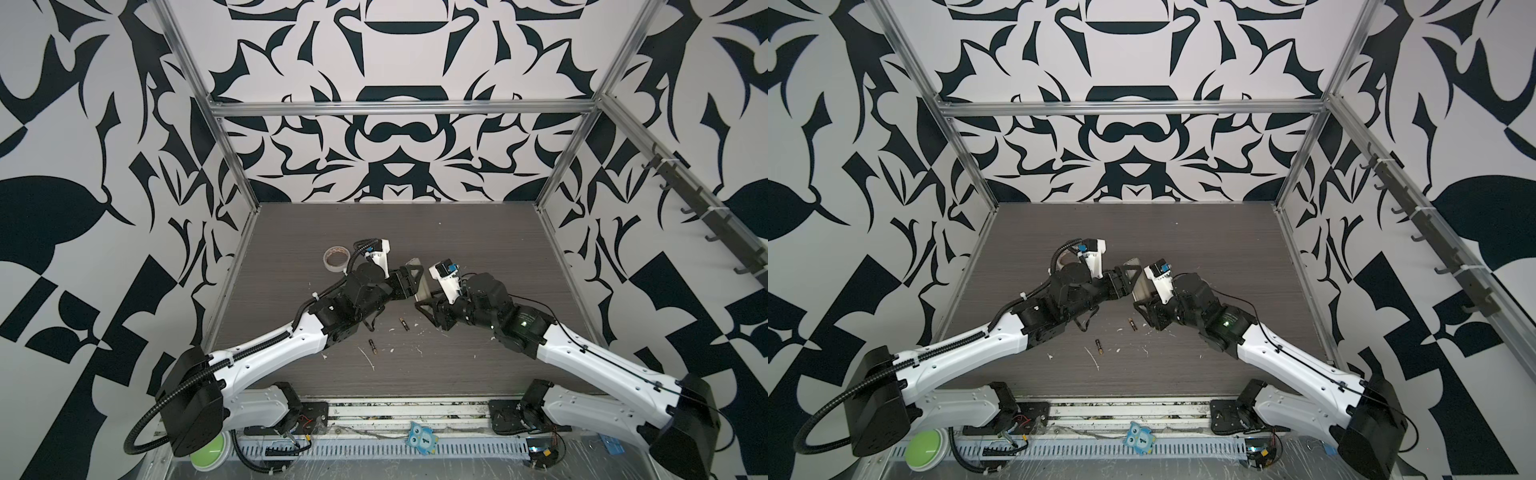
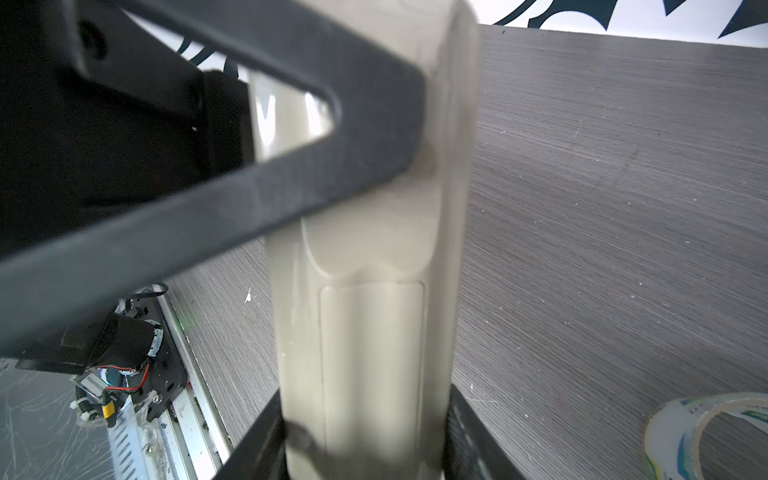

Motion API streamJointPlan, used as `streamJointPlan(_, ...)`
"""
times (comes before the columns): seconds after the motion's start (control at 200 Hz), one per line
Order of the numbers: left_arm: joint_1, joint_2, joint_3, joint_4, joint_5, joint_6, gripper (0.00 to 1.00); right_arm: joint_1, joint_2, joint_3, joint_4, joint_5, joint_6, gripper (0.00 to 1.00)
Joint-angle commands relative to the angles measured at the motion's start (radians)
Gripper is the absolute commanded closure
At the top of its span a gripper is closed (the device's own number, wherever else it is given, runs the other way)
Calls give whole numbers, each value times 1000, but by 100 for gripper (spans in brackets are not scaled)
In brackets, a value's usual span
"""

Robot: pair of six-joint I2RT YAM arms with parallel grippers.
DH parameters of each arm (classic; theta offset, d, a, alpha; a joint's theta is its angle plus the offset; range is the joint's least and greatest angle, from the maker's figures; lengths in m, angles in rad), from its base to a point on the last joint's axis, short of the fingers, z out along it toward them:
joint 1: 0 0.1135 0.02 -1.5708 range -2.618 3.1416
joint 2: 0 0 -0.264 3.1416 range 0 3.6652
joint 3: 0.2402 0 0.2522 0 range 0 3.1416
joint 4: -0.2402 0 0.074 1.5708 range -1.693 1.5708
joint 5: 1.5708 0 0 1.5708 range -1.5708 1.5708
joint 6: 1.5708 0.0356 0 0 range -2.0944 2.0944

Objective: Load the batteries into the remote control

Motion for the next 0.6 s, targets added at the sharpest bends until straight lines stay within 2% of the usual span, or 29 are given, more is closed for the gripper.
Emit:
streamJointPlan(0.0, -5, 8, 31, 35, -16, -8, 31, 4, -1, 12, 63, 15, 11, 100)
streamJointPlan(0.595, -4, 29, 43, 36, -10, -5, 39, 4, 8, 1, 81, 6, 24, 100)
